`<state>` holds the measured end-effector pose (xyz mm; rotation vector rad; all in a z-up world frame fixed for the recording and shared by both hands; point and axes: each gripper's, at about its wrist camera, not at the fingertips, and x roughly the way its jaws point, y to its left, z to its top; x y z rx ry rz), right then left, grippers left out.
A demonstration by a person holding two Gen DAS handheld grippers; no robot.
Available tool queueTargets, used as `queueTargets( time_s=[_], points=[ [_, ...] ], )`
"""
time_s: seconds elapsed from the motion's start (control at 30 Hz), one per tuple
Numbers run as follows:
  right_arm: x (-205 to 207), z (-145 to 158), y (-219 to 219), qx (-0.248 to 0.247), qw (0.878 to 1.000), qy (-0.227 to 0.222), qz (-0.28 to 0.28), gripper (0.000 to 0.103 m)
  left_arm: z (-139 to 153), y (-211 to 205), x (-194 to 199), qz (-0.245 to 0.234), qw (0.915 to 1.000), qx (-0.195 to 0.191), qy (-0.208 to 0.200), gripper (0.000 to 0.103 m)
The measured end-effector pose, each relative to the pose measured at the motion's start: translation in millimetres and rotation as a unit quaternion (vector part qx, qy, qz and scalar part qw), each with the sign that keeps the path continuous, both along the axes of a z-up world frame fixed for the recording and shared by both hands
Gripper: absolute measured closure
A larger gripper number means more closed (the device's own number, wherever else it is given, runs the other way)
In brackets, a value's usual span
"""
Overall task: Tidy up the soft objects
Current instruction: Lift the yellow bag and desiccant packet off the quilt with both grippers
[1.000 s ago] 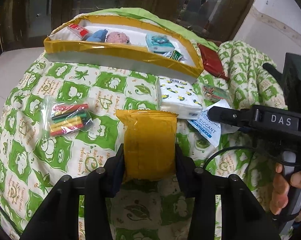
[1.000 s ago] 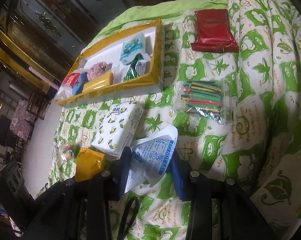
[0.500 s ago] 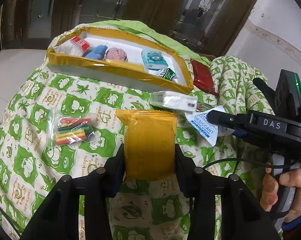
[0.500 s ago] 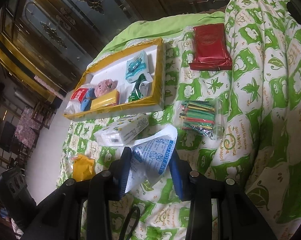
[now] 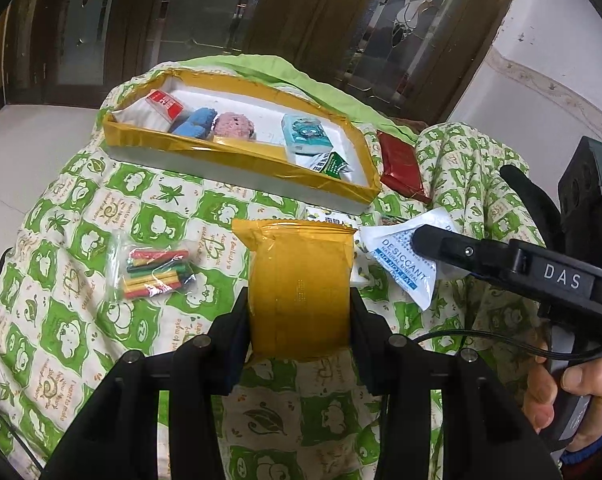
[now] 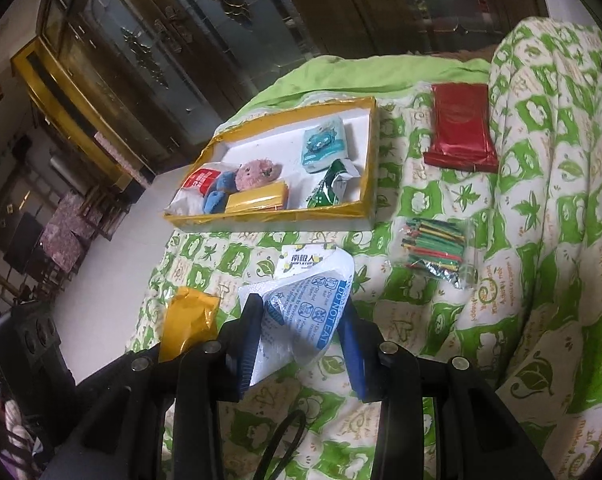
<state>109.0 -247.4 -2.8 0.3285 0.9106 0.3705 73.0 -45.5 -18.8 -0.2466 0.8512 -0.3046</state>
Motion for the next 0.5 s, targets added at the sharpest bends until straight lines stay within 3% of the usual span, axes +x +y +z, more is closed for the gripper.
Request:
queueTargets(
  time_s=[0.5],
  points=[
    [5.0,-7.7,-5.5,0.001,1.000,0.016,-0.008,0.063,-2.6,0.1,-0.5,0.006,0.9998,0.019,0.002,0.060]
  ],
)
